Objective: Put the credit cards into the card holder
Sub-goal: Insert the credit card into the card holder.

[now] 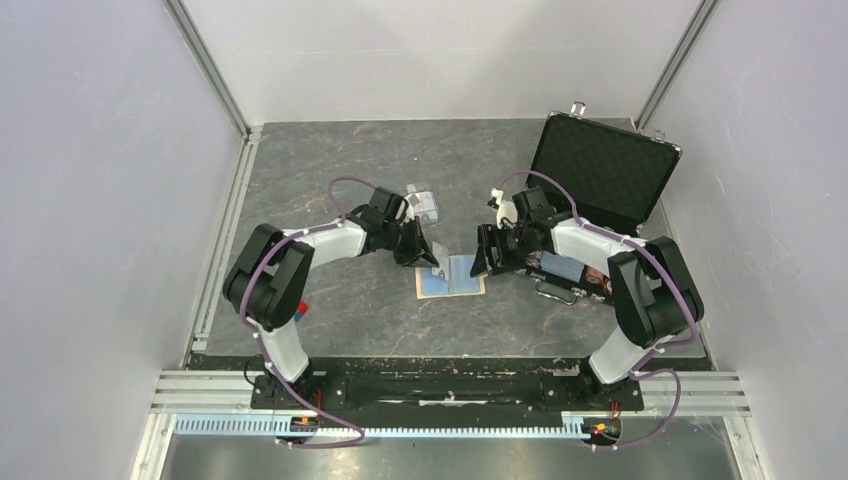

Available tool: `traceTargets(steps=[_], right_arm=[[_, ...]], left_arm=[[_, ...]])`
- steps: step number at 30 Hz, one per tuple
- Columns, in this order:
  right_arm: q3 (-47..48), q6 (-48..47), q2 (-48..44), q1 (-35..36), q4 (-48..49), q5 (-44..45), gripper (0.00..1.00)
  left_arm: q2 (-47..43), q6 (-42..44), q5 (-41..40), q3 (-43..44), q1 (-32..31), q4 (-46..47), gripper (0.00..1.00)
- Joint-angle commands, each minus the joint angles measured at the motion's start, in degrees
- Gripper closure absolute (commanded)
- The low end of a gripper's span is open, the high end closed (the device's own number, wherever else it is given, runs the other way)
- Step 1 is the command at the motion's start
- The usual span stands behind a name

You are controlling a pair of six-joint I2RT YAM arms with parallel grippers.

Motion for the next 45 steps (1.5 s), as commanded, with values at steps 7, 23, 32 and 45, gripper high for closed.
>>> traceTargets(steps=[7, 23, 32, 45], right_arm=[[-2.39, -2.92, 1.78, -0.39, 0.86, -1.12, 0.34], [-2.99, -3.27, 3.67, -1.22, 1.00, -1.89, 0.55], [-3.51, -3.74, 4.18, -1.34, 1.00, -2.35, 0.60], [-3.61, -4.00, 4.38, -1.37, 0.97, -2.62, 0.61]], left_arm=[[-5.98, -7.61, 0.41, -4.00, -2.53, 12.06, 0.98], [-4.75, -7.22, -3.16, -4.12, -3.48, 7.19, 0.98], [-5.45, -7.39, -4.72, -5.12, -4.50, 6.52, 0.98], [-4.48, -7.69, -4.40, -5.84, -5.72, 7.80, 0.98]])
